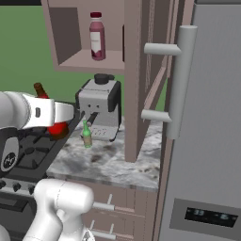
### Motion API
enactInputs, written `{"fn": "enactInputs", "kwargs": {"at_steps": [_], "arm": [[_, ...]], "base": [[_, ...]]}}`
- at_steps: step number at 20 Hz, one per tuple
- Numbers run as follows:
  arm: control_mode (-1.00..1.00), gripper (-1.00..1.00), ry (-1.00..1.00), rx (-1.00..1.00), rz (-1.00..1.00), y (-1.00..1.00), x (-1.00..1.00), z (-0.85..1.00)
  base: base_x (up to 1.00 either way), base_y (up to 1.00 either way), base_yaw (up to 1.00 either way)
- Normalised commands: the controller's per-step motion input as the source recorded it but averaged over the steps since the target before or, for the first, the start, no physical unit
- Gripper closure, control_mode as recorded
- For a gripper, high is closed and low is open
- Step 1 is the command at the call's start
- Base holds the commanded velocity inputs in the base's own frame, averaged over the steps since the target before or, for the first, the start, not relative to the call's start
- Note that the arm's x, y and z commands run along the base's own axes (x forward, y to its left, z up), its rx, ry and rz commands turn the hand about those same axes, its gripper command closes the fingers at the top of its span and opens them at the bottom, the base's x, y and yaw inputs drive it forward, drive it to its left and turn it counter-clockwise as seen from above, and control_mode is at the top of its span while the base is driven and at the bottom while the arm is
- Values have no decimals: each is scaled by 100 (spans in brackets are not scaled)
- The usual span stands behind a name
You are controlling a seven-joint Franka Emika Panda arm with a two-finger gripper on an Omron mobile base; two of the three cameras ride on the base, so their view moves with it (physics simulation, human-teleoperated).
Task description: Sort all alcoholic drinks to one cabinet, and non-alcoholic drinks to the other.
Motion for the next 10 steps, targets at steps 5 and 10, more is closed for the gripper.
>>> {"fn": "enactInputs", "kwargs": {"at_steps": [5,10], "arm": [[-100,100,0,0,0,0,0,0],[100,100,0,0,0,0,0,0]], "base": [[0,0,0],[0,0,0]]}}
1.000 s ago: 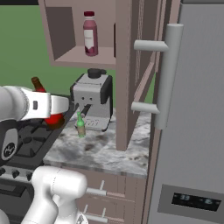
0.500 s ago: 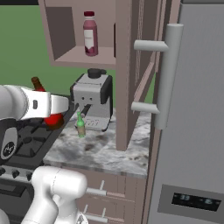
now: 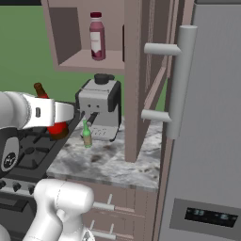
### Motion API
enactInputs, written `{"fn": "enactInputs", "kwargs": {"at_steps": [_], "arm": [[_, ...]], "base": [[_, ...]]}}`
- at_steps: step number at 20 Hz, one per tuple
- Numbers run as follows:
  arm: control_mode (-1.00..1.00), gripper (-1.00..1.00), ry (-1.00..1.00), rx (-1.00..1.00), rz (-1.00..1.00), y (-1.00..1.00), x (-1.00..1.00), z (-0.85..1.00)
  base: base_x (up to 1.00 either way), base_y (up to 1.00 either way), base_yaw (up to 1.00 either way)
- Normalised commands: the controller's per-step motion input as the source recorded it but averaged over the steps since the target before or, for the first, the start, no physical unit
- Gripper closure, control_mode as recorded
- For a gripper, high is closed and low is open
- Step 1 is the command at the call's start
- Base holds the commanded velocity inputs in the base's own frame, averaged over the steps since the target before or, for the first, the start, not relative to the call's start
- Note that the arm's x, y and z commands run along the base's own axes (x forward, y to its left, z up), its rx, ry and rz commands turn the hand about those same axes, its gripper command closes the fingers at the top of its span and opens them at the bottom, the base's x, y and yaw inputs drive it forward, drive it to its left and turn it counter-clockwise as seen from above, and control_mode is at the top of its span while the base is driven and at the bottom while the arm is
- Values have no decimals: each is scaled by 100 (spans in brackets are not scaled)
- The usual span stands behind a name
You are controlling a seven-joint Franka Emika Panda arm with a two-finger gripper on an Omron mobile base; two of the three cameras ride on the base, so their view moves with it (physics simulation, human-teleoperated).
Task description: Sort all alcoholic drinks to one cabinet, and non-alcoholic drinks to the other.
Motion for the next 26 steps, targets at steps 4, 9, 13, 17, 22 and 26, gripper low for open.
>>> {"fn": "enactInputs", "kwargs": {"at_steps": [4,9,13,17,22,26], "arm": [[100,100,0,0,0,0,0,0],[100,100,0,0,0,0,0,0],[100,100,0,0,0,0,0,0],[100,100,0,0,0,0,0,0],[100,100,0,0,0,0,0,0],[100,100,0,0,0,0,0,0]], "base": [[-11,0,0],[-38,-3,0],[-49,-4,0],[-55,-4,0],[-61,-4,0],[-62,-6,0]]}}
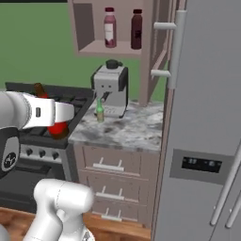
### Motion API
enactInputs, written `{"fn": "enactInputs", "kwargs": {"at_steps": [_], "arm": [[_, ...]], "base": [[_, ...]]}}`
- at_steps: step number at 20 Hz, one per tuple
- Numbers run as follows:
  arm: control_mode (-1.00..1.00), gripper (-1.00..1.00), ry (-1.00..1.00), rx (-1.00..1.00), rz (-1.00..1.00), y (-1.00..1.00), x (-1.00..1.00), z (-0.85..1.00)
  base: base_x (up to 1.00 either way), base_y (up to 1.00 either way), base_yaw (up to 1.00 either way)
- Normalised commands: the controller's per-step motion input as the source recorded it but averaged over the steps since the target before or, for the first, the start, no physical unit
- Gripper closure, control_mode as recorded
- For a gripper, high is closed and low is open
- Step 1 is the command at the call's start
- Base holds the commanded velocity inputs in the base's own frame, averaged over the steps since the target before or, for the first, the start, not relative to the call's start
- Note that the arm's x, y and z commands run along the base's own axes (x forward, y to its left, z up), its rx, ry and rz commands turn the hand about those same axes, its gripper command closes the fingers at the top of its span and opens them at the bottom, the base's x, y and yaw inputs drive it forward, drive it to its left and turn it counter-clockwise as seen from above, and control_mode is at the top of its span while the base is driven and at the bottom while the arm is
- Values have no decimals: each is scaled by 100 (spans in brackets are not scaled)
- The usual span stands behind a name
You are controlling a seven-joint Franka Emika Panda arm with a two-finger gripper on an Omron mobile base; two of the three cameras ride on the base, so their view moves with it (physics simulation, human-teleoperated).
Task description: Sort all alcoholic drinks to one cabinet, and non-alcoholic drinks to the other.
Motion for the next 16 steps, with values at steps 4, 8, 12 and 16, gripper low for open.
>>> {"fn": "enactInputs", "kwargs": {"at_steps": [4,8,12,16], "arm": [[100,100,0,0,0,0,0,0],[100,100,0,0,0,0,0,0],[100,100,0,0,0,0,0,0],[100,100,0,0,0,0,0,0]], "base": [[-62,-7,0],[-63,-5,0],[-63,-2,0],[-57,0,0]]}}
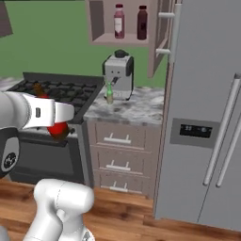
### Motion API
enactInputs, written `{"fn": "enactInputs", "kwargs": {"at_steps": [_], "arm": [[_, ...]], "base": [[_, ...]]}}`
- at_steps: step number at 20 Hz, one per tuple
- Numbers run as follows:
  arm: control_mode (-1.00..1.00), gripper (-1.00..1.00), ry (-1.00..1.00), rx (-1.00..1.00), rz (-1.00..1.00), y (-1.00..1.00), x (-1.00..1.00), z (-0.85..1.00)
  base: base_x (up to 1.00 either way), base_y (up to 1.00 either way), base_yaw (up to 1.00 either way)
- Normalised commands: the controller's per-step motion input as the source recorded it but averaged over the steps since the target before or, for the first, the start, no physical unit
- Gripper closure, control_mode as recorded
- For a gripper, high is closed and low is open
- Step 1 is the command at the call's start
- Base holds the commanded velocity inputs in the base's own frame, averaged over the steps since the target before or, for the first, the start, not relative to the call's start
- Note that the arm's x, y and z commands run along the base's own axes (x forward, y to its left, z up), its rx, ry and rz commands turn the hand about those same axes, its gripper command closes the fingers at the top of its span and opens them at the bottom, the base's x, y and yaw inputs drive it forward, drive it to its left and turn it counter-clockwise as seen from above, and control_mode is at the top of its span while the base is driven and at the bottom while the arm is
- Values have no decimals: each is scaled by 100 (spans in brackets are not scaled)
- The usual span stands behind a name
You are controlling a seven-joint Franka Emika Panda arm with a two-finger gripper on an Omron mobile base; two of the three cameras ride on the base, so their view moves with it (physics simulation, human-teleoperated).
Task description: Sort all alcoholic drinks to one cabinet, and non-alcoholic drinks to the other.
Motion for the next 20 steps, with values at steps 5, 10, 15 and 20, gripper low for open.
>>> {"fn": "enactInputs", "kwargs": {"at_steps": [5,10,15,20], "arm": [[100,100,0,0,0,0,0,0],[100,100,0,0,0,0,0,0],[100,100,0,0,0,0,0,0],[100,100,0,0,0,0,0,0]], "base": [[-41,4,7],[-21,20,21],[-8,35,22],[-4,46,20]]}}
